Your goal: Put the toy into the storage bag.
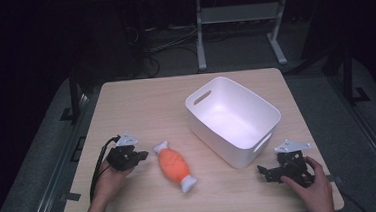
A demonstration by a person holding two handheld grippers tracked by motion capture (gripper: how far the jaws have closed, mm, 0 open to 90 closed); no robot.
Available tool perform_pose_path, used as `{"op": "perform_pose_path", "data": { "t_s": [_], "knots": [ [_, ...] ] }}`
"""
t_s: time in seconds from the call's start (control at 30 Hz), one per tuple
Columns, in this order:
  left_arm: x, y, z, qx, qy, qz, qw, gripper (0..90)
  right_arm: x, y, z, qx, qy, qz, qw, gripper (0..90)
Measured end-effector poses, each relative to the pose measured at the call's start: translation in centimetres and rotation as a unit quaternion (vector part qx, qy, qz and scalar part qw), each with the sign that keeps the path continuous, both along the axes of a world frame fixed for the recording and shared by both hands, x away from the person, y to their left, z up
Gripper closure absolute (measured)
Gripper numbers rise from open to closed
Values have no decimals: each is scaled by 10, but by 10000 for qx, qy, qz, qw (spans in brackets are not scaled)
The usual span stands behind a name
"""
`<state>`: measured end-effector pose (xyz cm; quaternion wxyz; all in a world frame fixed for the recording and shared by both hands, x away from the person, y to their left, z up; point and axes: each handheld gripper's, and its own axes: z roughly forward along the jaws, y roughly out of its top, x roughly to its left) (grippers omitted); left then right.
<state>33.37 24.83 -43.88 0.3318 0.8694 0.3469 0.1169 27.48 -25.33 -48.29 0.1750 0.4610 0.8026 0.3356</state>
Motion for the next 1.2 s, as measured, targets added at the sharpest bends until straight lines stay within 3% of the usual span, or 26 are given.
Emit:
{"op": "perform_pose_path", "data": {
  "t_s": [0.27, 0.47, 1.2],
  "knots": [
    [14, -13, -4, 134, 56, -8, 9999, 897, 0, 0, 0, -2, -2, 6, 10000, 7],
    [20, -27, -6, 213, 61, -148, 9996, 897, 0, 0, 0, 0, -1, 3, 10000, 7],
    [38, -63, -5, 65, 39, -383, 9992, 897, 0, 0, 0, -2, -2, 6, 10000, 7]
  ]
}}
